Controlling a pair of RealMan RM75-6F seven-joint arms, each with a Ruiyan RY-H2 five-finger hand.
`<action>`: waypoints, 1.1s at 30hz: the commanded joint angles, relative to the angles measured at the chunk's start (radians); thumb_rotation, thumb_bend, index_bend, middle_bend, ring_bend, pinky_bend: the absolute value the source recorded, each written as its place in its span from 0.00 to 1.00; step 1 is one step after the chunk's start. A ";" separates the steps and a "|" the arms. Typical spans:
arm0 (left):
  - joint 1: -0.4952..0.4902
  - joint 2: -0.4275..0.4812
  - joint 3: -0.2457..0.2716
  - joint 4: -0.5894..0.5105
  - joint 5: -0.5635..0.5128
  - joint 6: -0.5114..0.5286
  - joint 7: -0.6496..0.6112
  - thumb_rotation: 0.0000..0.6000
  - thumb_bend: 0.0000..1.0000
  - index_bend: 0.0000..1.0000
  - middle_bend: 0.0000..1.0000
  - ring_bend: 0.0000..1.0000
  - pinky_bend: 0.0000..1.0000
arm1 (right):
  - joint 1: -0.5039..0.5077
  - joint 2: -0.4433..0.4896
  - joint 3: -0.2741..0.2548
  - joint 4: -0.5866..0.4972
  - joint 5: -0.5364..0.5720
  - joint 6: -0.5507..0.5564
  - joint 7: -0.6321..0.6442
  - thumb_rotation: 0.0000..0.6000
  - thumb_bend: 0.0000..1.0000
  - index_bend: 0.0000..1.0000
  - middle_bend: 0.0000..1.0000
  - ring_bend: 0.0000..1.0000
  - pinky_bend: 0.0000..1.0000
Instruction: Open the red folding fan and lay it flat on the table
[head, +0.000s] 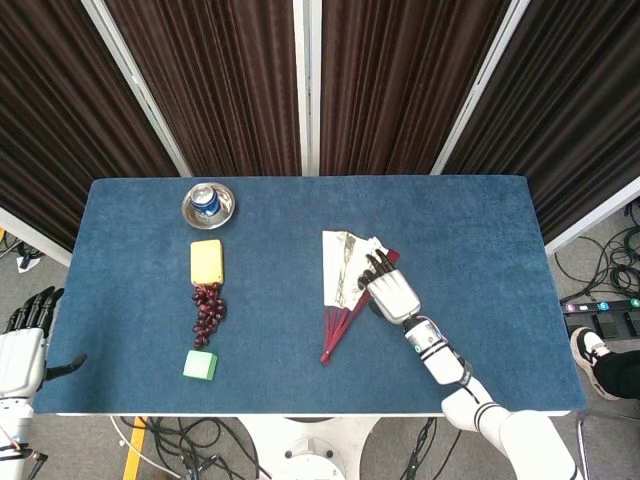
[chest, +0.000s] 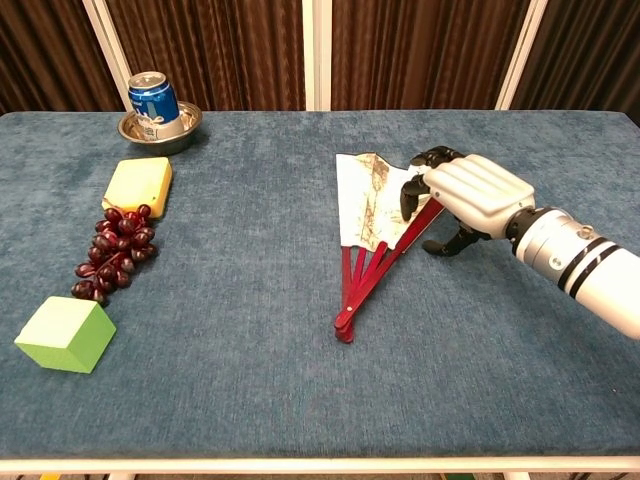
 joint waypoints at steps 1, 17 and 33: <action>0.002 0.000 -0.001 0.001 0.001 0.002 -0.006 1.00 0.11 0.11 0.16 0.11 0.16 | 0.003 -0.026 -0.007 0.035 -0.006 0.014 0.000 1.00 0.15 0.46 0.38 0.11 0.00; -0.048 -0.006 -0.033 0.052 0.038 -0.019 -0.030 1.00 0.09 0.11 0.16 0.11 0.16 | 0.129 0.034 -0.028 0.037 -0.073 0.097 0.017 1.00 0.71 0.68 0.55 0.30 0.05; -0.293 -0.090 -0.137 0.113 0.068 -0.281 -0.608 1.00 0.09 0.11 0.16 0.11 0.18 | 0.253 0.644 0.018 -0.758 -0.089 0.007 0.052 1.00 0.81 0.77 0.64 0.36 0.08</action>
